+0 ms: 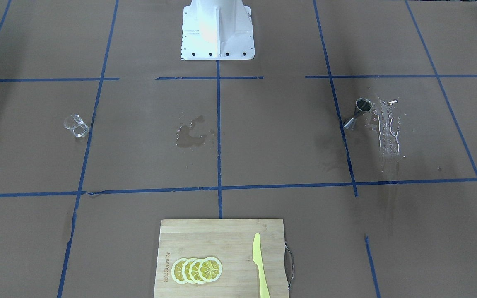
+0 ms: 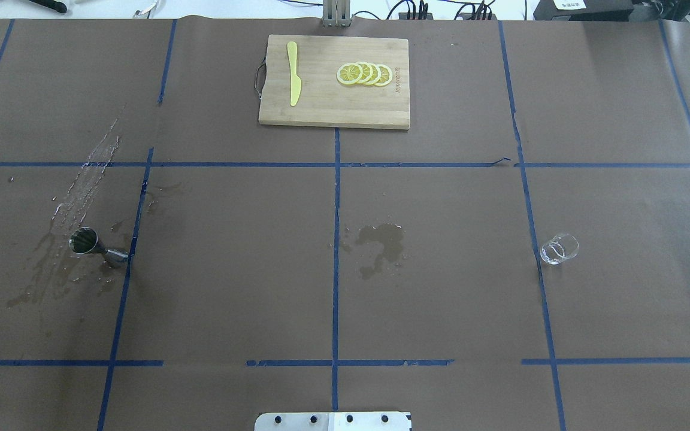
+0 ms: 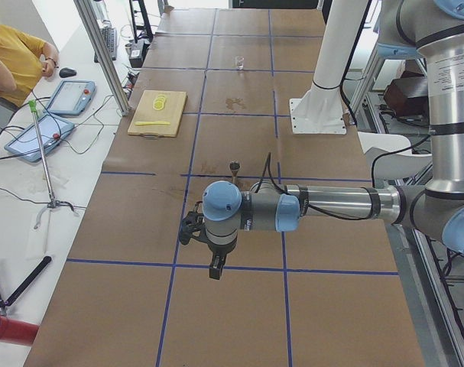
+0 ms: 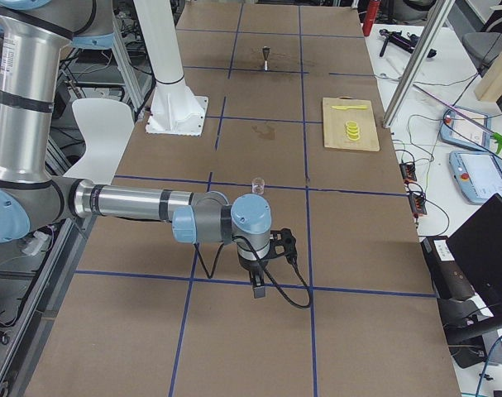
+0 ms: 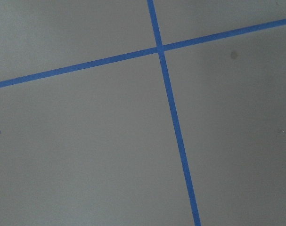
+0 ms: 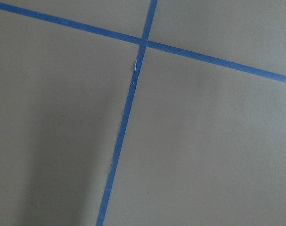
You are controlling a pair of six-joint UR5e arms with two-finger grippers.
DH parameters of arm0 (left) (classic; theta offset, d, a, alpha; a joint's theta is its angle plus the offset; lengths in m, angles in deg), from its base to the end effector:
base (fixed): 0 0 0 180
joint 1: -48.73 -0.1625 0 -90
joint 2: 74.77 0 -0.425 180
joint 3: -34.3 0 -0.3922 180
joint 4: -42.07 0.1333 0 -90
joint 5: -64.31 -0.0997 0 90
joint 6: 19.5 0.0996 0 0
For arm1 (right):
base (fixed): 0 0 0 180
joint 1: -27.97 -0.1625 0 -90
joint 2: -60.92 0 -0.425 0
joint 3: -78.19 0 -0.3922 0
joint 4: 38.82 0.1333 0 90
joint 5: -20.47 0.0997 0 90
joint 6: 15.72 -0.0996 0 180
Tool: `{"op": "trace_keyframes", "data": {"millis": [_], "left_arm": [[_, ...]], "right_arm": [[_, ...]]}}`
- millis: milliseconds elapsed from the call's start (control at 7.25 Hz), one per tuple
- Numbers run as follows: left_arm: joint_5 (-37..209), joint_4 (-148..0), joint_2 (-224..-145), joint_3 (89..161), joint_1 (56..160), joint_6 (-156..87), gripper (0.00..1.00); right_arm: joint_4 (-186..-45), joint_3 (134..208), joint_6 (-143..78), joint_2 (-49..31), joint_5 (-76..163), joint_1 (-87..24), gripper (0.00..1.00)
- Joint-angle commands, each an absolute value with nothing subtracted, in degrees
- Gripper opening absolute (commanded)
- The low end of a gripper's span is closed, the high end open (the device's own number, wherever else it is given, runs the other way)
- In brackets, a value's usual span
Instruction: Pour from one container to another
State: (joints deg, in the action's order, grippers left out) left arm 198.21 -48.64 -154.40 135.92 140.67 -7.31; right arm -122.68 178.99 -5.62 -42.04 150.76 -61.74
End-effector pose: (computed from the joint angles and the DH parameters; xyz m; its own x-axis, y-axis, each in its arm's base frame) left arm -0.0783 -0.4153 0.6403 0.7118 0.2102 -0.6701 -0.1192 0.9765 0.1798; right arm 0.0669 -0.4017 0.6603 0.7498 -0.2229 0.6229 0.1387 0.9736 0.1815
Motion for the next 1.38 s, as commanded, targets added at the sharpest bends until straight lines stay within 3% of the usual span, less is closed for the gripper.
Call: {"op": "trace_keyframes", "data": {"millis": [0,1241], "left_arm": [[198.3,-48.7,-154.5,136.1,140.7,-7.3,1.0],[198.2,-48.8,-155.5,136.1,140.7,-7.4,1.0]], "right_arm": [[-122.7,179.1,-5.3,-42.1,150.4,-61.8,1.0],[-122.6,180.0,-5.8,-41.6,150.5,-61.7,1.0]]}}
